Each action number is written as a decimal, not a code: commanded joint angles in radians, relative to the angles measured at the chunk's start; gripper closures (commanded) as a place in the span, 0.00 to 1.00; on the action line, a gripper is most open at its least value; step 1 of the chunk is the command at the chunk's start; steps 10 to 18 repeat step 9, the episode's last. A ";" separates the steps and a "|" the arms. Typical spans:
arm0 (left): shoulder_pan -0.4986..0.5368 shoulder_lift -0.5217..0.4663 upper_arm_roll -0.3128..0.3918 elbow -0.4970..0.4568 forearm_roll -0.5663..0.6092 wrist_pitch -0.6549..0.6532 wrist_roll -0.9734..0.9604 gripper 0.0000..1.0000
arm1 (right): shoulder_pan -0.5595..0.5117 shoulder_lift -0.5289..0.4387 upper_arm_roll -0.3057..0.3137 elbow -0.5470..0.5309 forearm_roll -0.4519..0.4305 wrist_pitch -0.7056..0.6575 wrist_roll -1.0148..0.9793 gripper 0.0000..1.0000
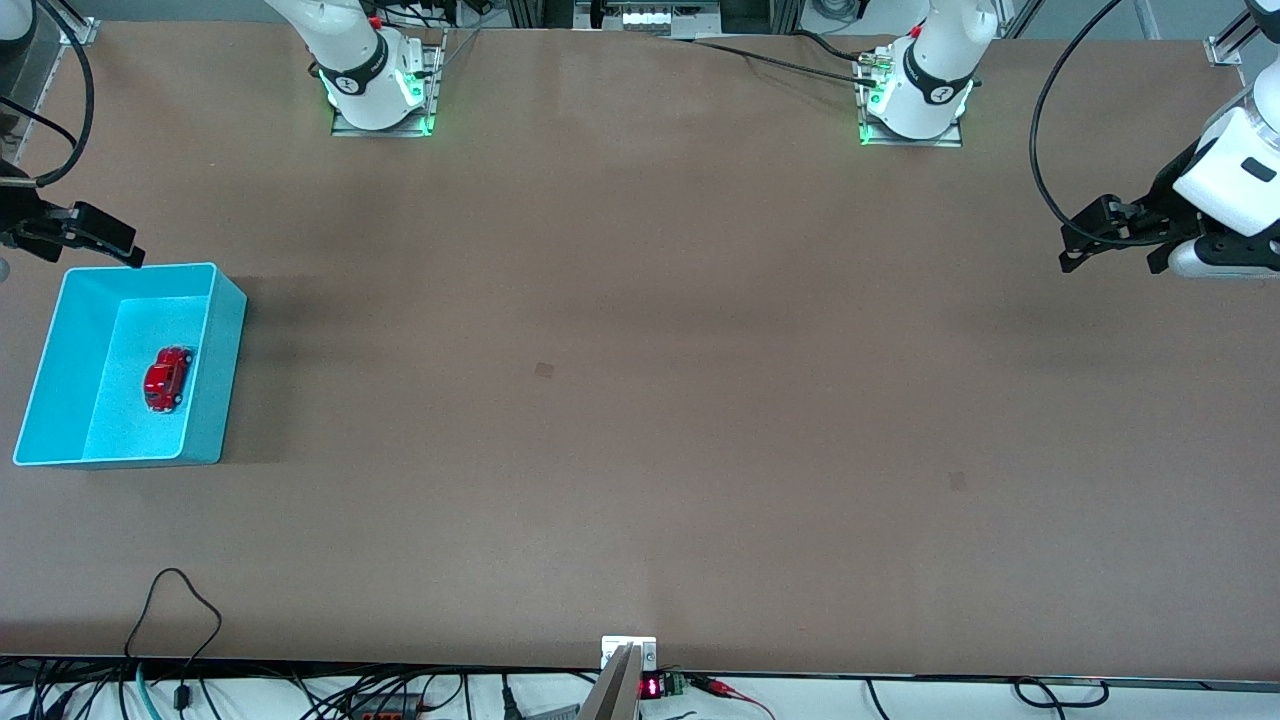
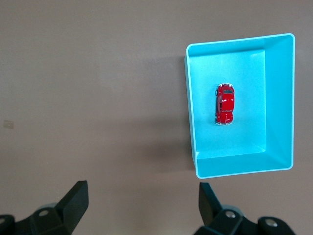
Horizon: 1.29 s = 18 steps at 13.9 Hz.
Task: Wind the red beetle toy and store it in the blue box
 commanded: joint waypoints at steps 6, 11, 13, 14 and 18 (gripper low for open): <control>-0.003 0.016 0.003 0.034 -0.012 -0.023 -0.005 0.00 | 0.001 -0.027 0.003 -0.013 -0.001 -0.025 0.009 0.00; -0.002 0.016 0.003 0.034 -0.012 -0.025 -0.005 0.00 | 0.003 -0.027 0.006 -0.013 -0.001 -0.033 0.007 0.00; -0.002 0.016 0.003 0.034 -0.012 -0.025 -0.005 0.00 | 0.003 -0.027 0.006 -0.013 -0.001 -0.033 0.007 0.00; -0.002 0.016 0.003 0.034 -0.012 -0.025 -0.005 0.00 | 0.003 -0.027 0.006 -0.013 -0.001 -0.033 0.007 0.00; -0.002 0.016 0.003 0.034 -0.012 -0.025 -0.005 0.00 | 0.003 -0.027 0.006 -0.013 -0.001 -0.033 0.007 0.00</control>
